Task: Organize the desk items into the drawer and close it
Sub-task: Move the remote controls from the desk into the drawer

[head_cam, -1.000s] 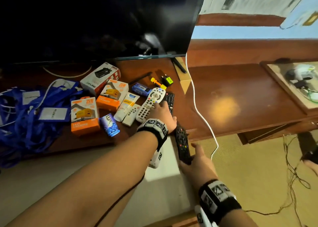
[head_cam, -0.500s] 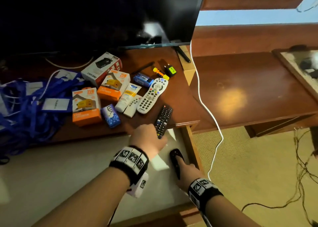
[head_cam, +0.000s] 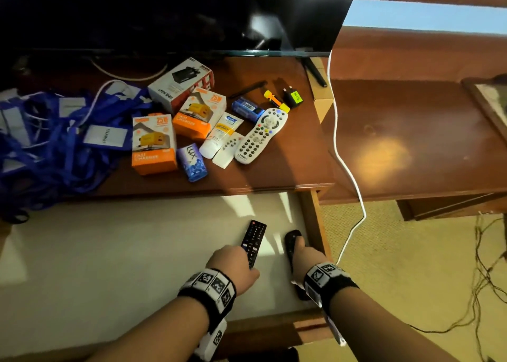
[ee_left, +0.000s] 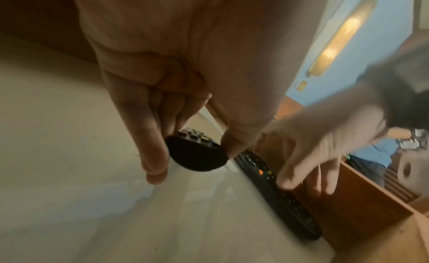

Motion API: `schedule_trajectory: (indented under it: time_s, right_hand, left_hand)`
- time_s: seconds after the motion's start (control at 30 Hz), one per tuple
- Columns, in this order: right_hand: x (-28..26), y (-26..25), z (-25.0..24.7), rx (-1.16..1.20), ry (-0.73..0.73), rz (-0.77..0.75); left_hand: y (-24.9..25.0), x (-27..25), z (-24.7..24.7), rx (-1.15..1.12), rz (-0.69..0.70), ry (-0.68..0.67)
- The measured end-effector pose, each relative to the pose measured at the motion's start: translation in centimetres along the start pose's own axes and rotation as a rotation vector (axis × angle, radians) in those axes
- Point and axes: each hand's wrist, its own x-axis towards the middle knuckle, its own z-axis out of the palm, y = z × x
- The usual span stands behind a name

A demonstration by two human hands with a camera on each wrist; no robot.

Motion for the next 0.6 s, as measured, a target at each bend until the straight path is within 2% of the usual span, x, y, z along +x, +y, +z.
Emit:
schedule_trajectory:
  time_s: [0.1,0.27,0.4,0.53,0.6]
  right_hand:
    - [-1.1,-1.1,-4.3,-0.041,0.114,-0.038]
    - [-2.5,-3.2,-13.1,0.175,0.347,-0.171]
    - [-1.5,-6.0,-17.7,0.407,0.343,-0.237]
    - [2.1,-8.3,-19.3,0.34,0.388,-0.22]
    - [4.3,-9.0,-19.6,0.428,0.408,-0.191]
  left_hand:
    - [1.3,1.4,0.5,0.062,0.016,-0.046]
    - [2.5,2.3,1.6,0.141,0.018,-0.09]
    - [3.1,2.1,2.9,0.162,0.056,-0.139]
    - [3.3,2.1,3.7,0.132,0.151,-0.234]
    - [3.2,2.0,3.5,0.122,0.209,-0.273]
